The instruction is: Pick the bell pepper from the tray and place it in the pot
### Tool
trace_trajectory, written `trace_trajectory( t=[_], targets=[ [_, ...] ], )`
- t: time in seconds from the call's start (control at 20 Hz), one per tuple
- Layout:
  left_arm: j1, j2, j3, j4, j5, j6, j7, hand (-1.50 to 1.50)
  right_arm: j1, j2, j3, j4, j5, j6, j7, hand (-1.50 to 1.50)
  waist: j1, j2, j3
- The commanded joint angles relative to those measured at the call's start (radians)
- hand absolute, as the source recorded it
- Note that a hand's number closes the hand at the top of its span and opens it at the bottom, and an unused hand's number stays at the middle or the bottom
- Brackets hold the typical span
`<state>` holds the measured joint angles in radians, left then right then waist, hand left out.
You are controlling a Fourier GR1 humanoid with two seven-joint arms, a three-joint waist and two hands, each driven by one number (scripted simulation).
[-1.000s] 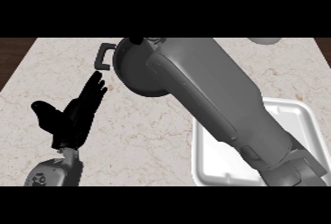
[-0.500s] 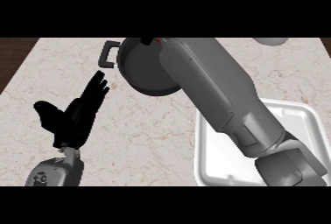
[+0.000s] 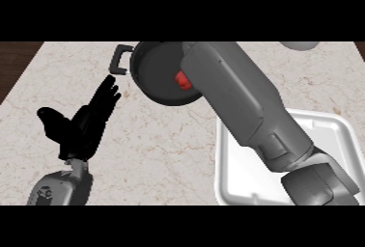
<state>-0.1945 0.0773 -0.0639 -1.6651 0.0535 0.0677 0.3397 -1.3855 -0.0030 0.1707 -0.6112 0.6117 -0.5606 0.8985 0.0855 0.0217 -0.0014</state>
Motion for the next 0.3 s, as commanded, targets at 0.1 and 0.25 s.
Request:
trace_trajectory(
  t=[0.1,0.25],
  targets=[
    [-0.005,-0.011,0.001,0.01,-0.02,0.027,0.002,0.0,-0.006,0.003,-0.017,0.022,0.051,-0.334,-0.05,-1.5,-0.026,-0.006,0.0],
    [0.043,-0.022,0.008,0.033,-0.016,0.022,-0.063,0.0,0.058,0.003,-0.018,0.005,0.056,-0.409,-0.089,-1.5,-0.056,-0.014,0.001]
  ],
)
